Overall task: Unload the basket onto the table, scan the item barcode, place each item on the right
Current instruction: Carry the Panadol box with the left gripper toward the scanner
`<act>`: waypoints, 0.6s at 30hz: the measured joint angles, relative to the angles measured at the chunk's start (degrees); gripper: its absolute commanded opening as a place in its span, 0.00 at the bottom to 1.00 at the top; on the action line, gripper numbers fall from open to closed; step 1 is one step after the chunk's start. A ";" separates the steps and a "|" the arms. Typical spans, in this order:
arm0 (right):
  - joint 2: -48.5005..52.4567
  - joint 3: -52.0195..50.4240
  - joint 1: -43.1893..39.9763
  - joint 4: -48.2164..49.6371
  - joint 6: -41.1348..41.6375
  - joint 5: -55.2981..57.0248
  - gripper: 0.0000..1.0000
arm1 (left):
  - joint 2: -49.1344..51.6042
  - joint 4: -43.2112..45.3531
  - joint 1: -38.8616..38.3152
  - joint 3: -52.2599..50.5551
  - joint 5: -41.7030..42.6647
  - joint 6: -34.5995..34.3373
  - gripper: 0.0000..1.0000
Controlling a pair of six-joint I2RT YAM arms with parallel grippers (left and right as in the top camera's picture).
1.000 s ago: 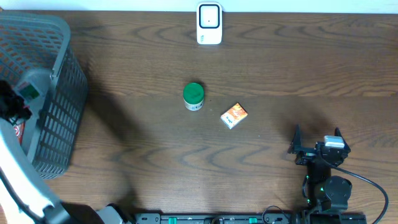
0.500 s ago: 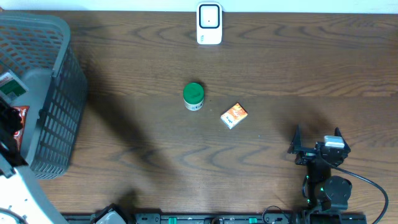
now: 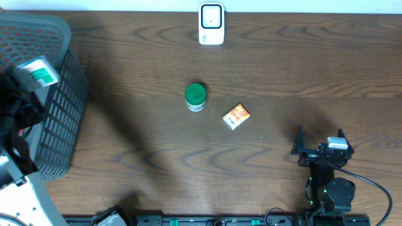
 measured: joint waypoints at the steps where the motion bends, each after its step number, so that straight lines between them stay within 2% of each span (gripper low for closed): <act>1: 0.00 0.00 0.00 0.02 0.00 0.02 0.99 | 0.13 0.02 -1.09 0.00 0.33 0.00 0.52; 10: 0.00 0.00 0.00 0.02 0.00 0.02 0.99 | 2.71 1.36 -17.03 0.00 1.53 0.02 0.52; 18: 0.00 0.00 0.00 0.02 0.00 0.02 0.99 | 8.76 1.46 -32.94 0.00 -1.66 1.16 0.52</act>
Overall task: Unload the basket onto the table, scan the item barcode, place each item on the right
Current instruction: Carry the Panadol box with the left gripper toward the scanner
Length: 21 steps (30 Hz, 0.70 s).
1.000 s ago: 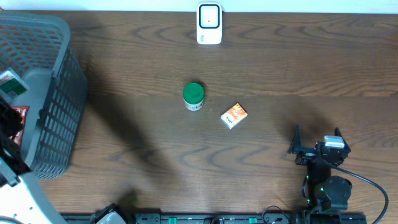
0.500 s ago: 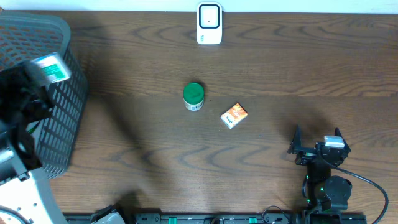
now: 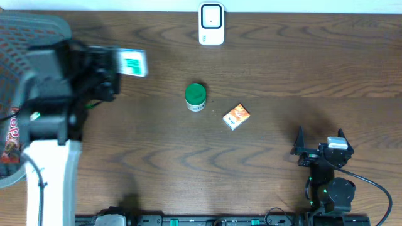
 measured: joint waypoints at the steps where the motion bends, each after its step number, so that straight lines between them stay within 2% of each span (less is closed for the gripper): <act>1: 0.00 0.00 0.00 0.00 0.00 0.00 0.99 | 1.11 0.02 -2.03 0.00 -0.59 0.20 0.52; 8: 0.00 0.00 0.00 0.00 0.00 0.00 0.99 | 10.69 -0.39 -13.99 0.00 -5.07 2.56 0.52; 16: 0.00 0.00 0.00 0.00 0.00 -0.02 0.99 | 21.33 -0.61 -22.88 0.00 -6.38 3.43 0.52; 21: 0.00 0.00 0.00 0.00 0.00 -0.02 0.99 | 23.85 -0.59 -26.56 0.00 -6.40 3.19 0.52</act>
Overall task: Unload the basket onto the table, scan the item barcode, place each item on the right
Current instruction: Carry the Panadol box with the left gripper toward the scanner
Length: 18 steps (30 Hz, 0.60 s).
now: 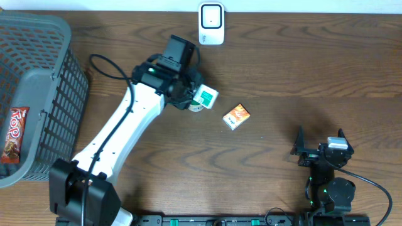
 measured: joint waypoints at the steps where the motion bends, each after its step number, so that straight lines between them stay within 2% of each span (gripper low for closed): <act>1: 0.00 0.00 0.00 0.00 0.00 0.00 0.99 | 0.09 0.04 -0.76 0.00 -0.09 -0.04 0.52; 12: 0.00 0.00 0.00 -0.02 0.00 0.00 0.99 | 0.11 2.56 -14.19 0.00 -6.49 -1.57 0.53; 18: 0.00 0.00 0.00 -0.02 0.00 0.00 0.99 | 0.11 6.05 -18.56 0.00 -10.93 -1.92 0.56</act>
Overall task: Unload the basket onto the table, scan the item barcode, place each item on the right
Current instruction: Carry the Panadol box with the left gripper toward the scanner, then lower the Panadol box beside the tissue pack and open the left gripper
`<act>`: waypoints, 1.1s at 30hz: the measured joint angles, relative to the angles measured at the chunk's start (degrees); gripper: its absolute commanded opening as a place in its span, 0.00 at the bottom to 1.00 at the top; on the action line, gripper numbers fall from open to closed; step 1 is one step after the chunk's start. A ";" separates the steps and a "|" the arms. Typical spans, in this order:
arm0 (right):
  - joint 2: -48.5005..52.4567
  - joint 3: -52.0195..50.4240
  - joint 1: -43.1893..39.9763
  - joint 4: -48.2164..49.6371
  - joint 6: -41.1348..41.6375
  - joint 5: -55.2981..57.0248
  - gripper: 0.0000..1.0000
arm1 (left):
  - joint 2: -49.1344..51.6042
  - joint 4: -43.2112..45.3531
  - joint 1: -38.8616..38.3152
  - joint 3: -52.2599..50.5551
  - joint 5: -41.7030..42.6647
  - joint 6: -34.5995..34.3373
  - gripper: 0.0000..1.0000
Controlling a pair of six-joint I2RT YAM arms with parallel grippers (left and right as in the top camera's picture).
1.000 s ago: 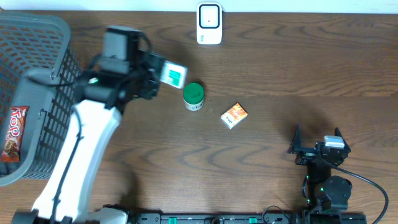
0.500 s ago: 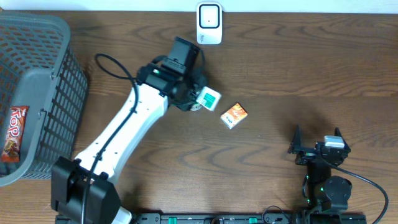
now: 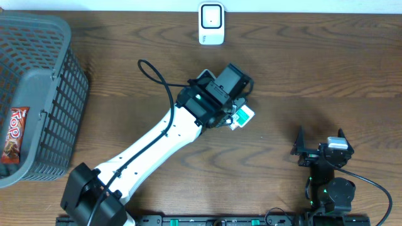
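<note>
My left gripper (image 3: 238, 117) is at the table's middle, shut on a small white-and-green box (image 3: 245, 113) that it holds just off the wood. The white barcode scanner (image 3: 211, 24) stands at the far edge, well behind the box. My left arm and wrist cover the spot to the left of the box, so anything beneath them is hidden. At the front right my right gripper (image 3: 320, 148) rests with its fingers apart and nothing between them.
A grey mesh basket (image 3: 58, 94) fills the left side, with a red snack pack (image 3: 14, 133) lying in it. The left arm (image 3: 151, 147) stretches diagonally from the front left to the middle. A black cable loops above its forearm.
My left gripper, with the white-and-green box in it, has moved right and a little nearer, from beside the green can to over where the orange box lay. Both are now covered. The right arm has not moved.
My left gripper held the white-and-green box above the basket at the far left. Then it held it just right of the basket, then beside the green can at the middle. Now it holds it over the orange box's place. The right arm stayed parked.
</note>
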 measured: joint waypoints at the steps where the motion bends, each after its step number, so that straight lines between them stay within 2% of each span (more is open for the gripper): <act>1: 0.00 0.00 0.00 0.02 0.00 0.02 0.99 | 0.02 0.57 -0.26 0.00 -0.55 -0.02 0.57; 6: 0.00 0.00 0.00 0.00 0.00 0.00 0.99 | 2.10 3.30 -0.48 0.04 -1.84 -0.02 0.57; 20: 0.00 0.00 0.00 0.02 0.00 0.00 0.99 | 18.53 4.61 -0.48 0.07 -0.55 -2.36 0.57; 27: 0.00 0.00 0.00 0.02 0.00 0.00 0.99 | 20.94 6.97 -0.48 0.07 1.38 -4.20 0.57; 28: 0.00 0.00 0.00 0.00 0.00 0.00 0.99 | 20.94 7.41 -0.48 0.07 1.60 -4.31 0.57; 33: 0.00 0.00 0.00 0.02 0.00 0.00 0.99 | 20.96 8.09 -0.48 0.07 2.40 -4.39 0.75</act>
